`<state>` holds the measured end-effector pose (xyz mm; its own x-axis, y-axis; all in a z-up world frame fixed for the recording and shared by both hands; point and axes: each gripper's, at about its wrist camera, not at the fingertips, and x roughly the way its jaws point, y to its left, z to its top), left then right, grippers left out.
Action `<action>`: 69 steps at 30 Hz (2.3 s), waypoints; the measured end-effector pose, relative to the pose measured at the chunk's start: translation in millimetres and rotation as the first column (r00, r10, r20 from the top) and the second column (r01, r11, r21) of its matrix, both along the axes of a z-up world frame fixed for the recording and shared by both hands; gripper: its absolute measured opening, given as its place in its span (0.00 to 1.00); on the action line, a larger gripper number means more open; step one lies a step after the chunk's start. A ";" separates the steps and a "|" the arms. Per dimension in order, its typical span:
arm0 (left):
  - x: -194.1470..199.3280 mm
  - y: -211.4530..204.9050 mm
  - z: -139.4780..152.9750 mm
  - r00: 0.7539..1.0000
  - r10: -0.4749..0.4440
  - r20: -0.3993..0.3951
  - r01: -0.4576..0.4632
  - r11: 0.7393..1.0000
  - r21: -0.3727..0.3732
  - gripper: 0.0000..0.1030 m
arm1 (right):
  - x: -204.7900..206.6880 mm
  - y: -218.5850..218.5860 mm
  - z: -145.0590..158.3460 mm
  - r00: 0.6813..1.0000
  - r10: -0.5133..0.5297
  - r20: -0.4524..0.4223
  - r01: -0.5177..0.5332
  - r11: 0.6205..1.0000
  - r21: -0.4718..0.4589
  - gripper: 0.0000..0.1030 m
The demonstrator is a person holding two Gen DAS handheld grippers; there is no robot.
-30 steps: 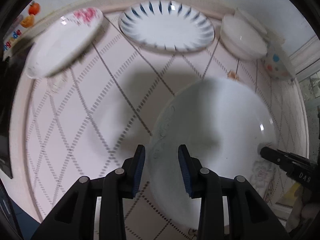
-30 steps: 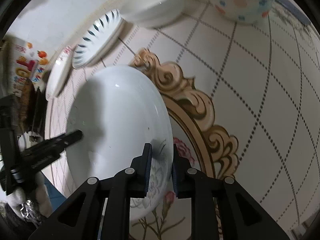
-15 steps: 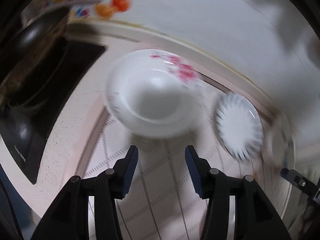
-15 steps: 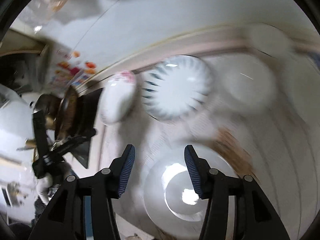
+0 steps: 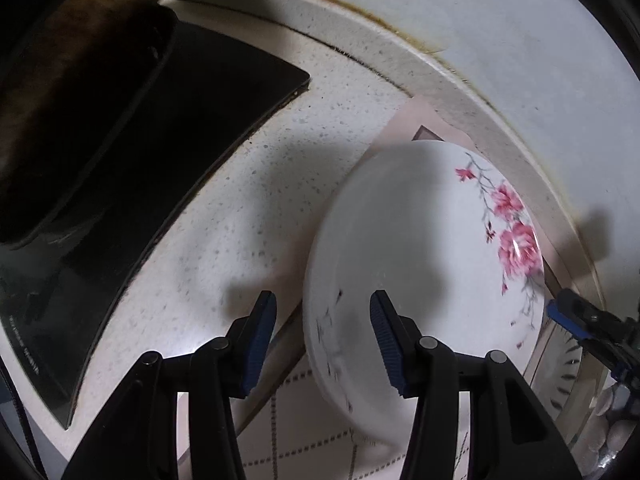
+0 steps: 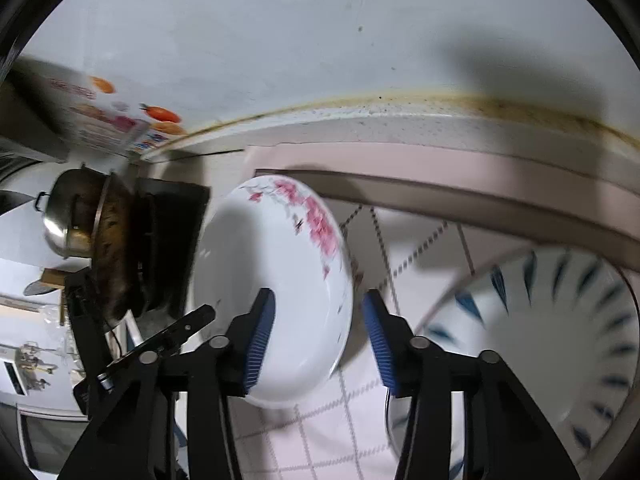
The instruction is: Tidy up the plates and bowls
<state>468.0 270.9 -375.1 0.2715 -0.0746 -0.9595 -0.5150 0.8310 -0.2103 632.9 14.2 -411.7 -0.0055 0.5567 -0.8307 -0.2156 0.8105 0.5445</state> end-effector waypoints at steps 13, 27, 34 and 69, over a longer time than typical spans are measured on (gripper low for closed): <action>0.3 0.4 -7.5 1.000 -0.021 0.018 0.019 0.997 0.071 0.20 | 13.6 20.2 -33.0 0.996 0.088 0.035 -0.085 0.994 -0.069 0.13; -18.1 -28.0 31.4 0.996 -0.069 0.051 0.063 0.991 0.116 0.19 | -5.4 6.4 -12.8 0.989 0.107 0.099 -0.100 0.992 -0.079 0.13; -37.4 -57.0 57.5 0.987 -0.139 0.084 0.128 0.984 0.125 0.19 | -24.9 -20.7 20.3 0.989 0.063 0.136 -0.056 0.997 -0.057 0.13; -187.7 -258.4 33.6 0.863 -0.505 0.010 0.503 0.861 0.079 0.19 | -312.2 -279.8 38.6 0.978 -0.191 0.086 0.203 0.964 -0.173 0.13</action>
